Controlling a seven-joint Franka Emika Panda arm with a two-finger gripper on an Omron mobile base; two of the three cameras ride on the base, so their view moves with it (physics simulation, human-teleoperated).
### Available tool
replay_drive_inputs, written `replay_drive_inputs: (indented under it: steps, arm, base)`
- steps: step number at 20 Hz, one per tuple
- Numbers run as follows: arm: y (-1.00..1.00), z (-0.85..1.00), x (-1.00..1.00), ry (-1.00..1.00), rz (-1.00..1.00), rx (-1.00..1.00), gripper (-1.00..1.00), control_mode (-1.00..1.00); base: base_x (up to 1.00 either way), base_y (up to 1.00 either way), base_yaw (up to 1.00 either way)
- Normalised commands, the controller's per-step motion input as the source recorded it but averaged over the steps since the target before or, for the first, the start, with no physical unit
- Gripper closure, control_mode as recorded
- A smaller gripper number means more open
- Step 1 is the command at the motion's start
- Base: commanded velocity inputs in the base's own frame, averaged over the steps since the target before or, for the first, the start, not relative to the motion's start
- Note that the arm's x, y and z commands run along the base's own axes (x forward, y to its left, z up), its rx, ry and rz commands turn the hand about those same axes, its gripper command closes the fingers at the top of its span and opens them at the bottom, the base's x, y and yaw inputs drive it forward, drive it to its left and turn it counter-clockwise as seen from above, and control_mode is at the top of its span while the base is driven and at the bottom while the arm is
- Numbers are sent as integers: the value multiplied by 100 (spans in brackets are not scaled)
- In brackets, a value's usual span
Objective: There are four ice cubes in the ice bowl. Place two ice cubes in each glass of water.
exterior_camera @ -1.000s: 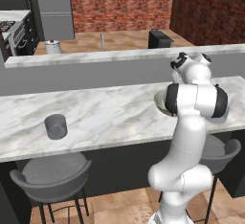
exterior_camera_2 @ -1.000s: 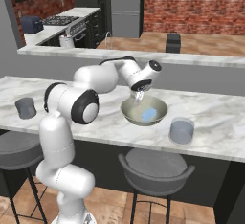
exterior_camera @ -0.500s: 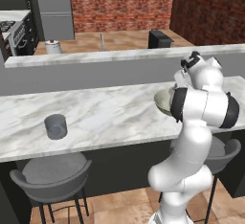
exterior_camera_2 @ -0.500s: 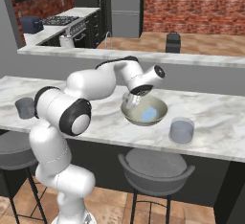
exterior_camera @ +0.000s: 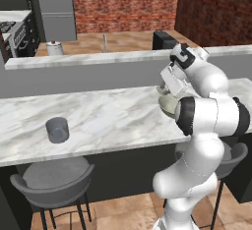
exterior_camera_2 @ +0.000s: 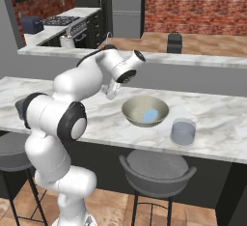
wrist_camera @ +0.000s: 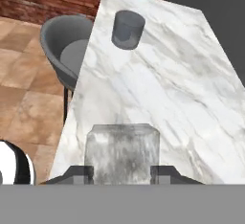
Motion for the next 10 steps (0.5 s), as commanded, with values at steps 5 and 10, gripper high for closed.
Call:
replay_drive_inputs:
  steps: [5, 10]
  arm:
    - [92, 1, 1, 21, 6, 0, 100, -100]
    - [79, -9, 20, 23, 7, 0, 100, -100]
  base:
    - [0, 0, 0]
    - [0, 0, 0]
